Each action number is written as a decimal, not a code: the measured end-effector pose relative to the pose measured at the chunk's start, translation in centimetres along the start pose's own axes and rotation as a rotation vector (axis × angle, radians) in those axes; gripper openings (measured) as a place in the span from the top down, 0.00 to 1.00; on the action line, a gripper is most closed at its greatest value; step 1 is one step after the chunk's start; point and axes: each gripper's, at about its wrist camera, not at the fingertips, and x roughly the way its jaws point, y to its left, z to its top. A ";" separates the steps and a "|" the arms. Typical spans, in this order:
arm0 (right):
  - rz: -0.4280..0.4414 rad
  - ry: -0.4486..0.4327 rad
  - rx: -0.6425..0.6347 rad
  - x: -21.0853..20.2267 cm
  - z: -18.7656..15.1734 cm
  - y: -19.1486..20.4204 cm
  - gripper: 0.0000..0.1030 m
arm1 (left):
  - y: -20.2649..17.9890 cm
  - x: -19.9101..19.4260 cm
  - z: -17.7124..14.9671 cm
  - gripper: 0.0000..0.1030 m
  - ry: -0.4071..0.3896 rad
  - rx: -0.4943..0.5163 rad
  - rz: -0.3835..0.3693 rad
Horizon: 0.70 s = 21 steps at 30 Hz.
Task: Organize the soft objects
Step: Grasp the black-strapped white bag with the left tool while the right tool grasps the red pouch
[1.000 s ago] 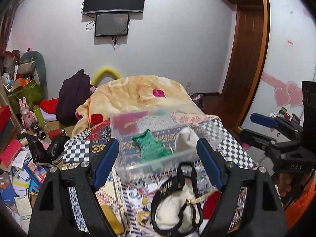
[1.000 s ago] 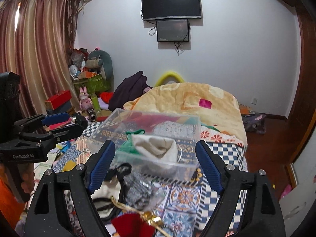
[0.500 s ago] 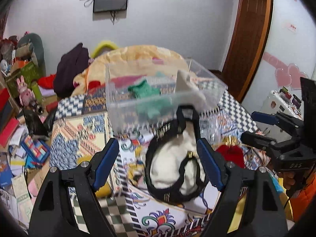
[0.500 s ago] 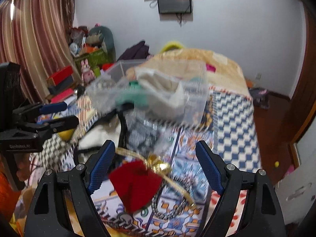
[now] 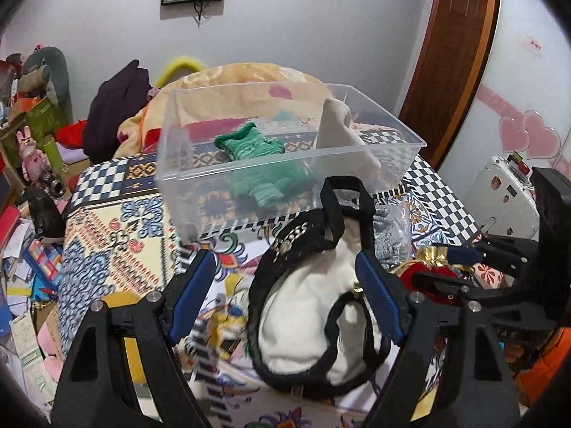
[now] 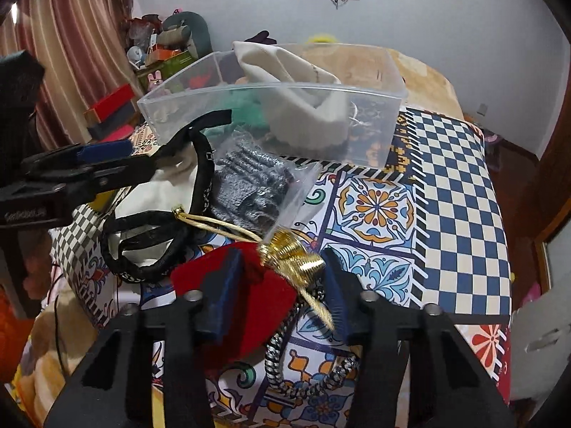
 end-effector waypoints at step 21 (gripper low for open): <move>-0.040 -0.148 0.017 -3.6 1.9 -0.5 0.74 | 0.3 -0.1 0.1 0.86 -0.020 0.014 -0.050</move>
